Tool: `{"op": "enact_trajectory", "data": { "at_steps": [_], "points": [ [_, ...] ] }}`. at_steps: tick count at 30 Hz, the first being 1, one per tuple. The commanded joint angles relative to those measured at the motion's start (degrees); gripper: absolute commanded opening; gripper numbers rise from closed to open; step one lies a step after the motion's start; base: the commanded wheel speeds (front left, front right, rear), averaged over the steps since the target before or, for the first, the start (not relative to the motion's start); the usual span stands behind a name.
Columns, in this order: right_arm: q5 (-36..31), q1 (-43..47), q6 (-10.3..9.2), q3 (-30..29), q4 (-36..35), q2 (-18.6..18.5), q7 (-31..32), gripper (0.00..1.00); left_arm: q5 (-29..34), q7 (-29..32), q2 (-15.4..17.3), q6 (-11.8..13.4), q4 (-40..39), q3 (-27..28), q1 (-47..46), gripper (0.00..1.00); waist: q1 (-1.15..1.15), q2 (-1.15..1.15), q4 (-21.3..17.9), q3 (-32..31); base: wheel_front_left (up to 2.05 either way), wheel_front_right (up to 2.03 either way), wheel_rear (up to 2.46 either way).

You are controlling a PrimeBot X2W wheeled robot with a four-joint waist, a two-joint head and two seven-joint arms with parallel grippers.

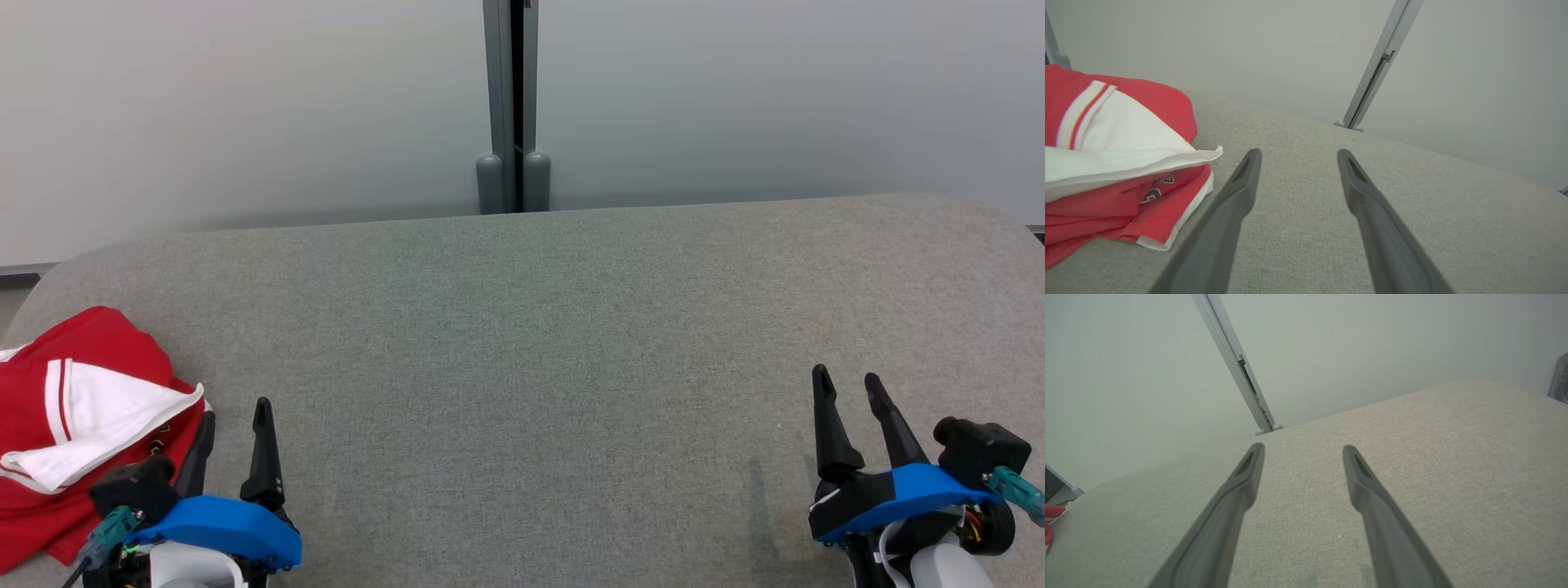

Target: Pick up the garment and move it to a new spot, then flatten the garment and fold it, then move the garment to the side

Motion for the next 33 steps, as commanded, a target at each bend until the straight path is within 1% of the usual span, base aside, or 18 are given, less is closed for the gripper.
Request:
{"op": "enact_trajectory", "data": {
  "at_steps": [1,8,23,33],
  "points": [
    [-1.4,-1.1,0.08,-0.2,-0.1,-0.5,-0.5,1.0,1.2,-0.6,0.3,-0.4,0.0,0.2,-1.1,1.0,0.0,0.0,0.0,0.0,0.0,0.0,0.0],
    [-4.8,-1.1,0.09,-0.4,0.1,-0.5,-1.4,1.0,4.4,-1.4,-0.1,-0.5,0.6,0.7,-1.0,1.0,0.0,0.0,-0.1,0.0,0.0,0.0,0.0],
    [-12.6,-1.4,0.12,-1.1,1.3,-0.5,-3.2,1.0,10.9,-3.2,0.3,-0.5,2.1,0.7,-1.5,1.0,0.0,0.0,-0.2,0.0,0.0,0.0,0.0],
    [-17.4,-1.5,0.13,-2.3,2.2,-0.5,-4.3,1.0,15.1,-4.3,-0.1,-0.6,3.4,2.6,-1.7,1.0,0.0,0.0,-0.3,-0.2,0.0,0.0,0.0]
  ]
}}
